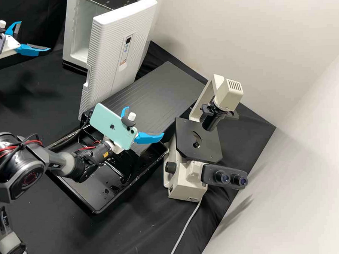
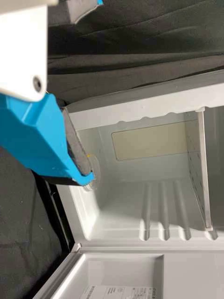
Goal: Close the incubator door
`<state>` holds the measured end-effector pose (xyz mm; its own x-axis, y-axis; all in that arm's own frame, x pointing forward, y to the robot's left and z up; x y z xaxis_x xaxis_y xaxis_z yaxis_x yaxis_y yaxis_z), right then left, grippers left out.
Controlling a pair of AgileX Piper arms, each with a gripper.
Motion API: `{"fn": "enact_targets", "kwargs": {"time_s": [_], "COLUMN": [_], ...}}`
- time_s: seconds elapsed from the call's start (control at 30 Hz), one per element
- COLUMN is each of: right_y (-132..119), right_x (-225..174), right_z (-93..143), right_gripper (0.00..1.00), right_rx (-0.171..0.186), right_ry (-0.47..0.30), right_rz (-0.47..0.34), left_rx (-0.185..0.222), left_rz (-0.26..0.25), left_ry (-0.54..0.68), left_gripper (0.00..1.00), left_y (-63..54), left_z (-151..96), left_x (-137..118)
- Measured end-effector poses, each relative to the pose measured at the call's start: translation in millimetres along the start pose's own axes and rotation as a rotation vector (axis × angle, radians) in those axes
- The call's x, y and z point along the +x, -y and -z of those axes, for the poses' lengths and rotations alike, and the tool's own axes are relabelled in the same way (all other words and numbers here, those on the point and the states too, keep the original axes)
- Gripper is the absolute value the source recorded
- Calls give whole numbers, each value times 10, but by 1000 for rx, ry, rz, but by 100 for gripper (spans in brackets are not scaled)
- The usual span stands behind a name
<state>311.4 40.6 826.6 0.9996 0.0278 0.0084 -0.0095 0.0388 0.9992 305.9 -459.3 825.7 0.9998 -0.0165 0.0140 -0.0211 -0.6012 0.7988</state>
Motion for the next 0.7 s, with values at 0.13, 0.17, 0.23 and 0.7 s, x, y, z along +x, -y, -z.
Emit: {"fn": "enact_targets", "kwargs": {"time_s": [0.13, 0.17, 0.23, 0.7], "right_y": [-68, -90, -145, -372], "right_x": [66, 86, 155, 781], "right_z": [62, 82, 134, 505], "right_gripper": [100, 100, 100, 100], "right_rx": [0, 0, -2, -29], "right_ry": [-24, -32, -54, -203], "right_rz": [-26, -34, -56, -171], "left_rx": [0, 0, 0, 0], "left_rz": [0, 0, 0, 0], "left_ry": [0, 0, 0, 0], "left_gripper": [100, 100, 100, 100], "left_y": [0, 0, 0, 0], "left_z": [0, 0, 0, 0], "left_x": [0, 0, 0, 0]}}
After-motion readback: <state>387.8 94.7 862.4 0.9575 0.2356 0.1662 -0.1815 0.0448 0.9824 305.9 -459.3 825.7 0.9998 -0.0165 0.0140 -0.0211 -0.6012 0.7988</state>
